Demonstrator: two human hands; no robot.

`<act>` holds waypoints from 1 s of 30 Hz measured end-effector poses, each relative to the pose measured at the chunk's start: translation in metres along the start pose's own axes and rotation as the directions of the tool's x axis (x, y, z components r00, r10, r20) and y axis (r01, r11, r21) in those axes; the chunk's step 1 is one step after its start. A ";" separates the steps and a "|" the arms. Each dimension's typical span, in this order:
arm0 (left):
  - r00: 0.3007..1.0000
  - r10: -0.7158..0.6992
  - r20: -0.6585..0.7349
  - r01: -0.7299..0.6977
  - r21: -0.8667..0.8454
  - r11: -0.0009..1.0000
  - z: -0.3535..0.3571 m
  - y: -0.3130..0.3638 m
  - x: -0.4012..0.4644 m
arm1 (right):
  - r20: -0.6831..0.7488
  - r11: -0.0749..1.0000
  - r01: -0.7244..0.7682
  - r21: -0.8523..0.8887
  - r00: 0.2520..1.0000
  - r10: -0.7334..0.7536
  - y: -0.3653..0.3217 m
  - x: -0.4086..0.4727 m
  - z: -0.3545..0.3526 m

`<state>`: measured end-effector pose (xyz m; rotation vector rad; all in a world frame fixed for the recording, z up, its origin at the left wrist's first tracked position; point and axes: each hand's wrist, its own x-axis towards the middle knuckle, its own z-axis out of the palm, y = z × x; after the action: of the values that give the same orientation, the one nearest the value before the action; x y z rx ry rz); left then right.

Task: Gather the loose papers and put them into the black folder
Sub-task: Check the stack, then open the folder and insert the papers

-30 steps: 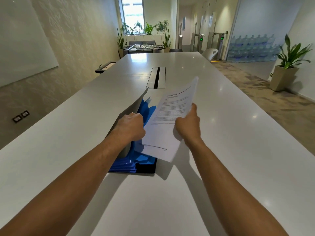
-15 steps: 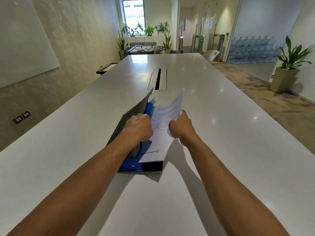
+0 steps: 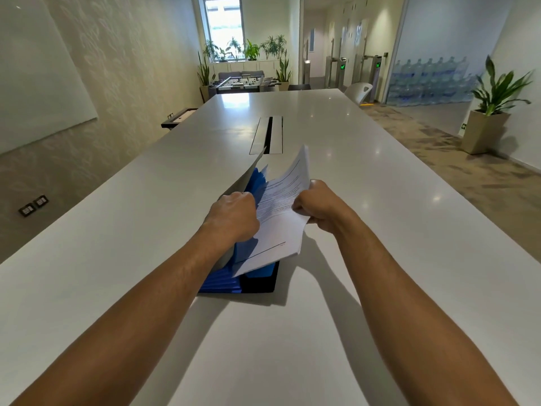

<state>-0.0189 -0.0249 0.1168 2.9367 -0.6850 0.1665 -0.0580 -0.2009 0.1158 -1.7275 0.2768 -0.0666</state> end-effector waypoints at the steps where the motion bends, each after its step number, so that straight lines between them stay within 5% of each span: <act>1: 1.000 0.001 0.000 -0.001 -0.007 1.000 -0.001 0.001 0.000 | 0.006 1.000 -0.008 0.006 1.000 0.008 0.000 0.002 0.001; 8: 1.000 0.011 -0.003 -0.011 -0.033 0.999 -0.005 0.013 -0.004 | -0.022 0.991 -0.124 -0.039 0.992 0.124 0.007 0.018 0.032; 19: 1.000 0.010 0.025 -0.009 -0.055 0.998 -0.008 0.032 -0.004 | -0.192 0.943 -0.105 -0.316 0.980 0.044 0.024 0.037 0.062; 26: 1.000 0.008 0.003 -0.008 -0.078 0.997 -0.005 0.043 -0.005 | -0.256 0.975 -0.165 -0.145 0.959 0.124 0.034 0.044 0.076; 30: 1.000 0.006 0.000 -0.006 -0.105 0.994 0.000 0.043 -0.003 | -0.200 0.939 -0.125 -0.320 0.978 0.062 0.047 0.045 0.074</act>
<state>-0.0408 -0.0618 0.1206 2.8345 -0.6809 0.1265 -0.0062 -0.1469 0.0522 -2.0437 0.5350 -0.1182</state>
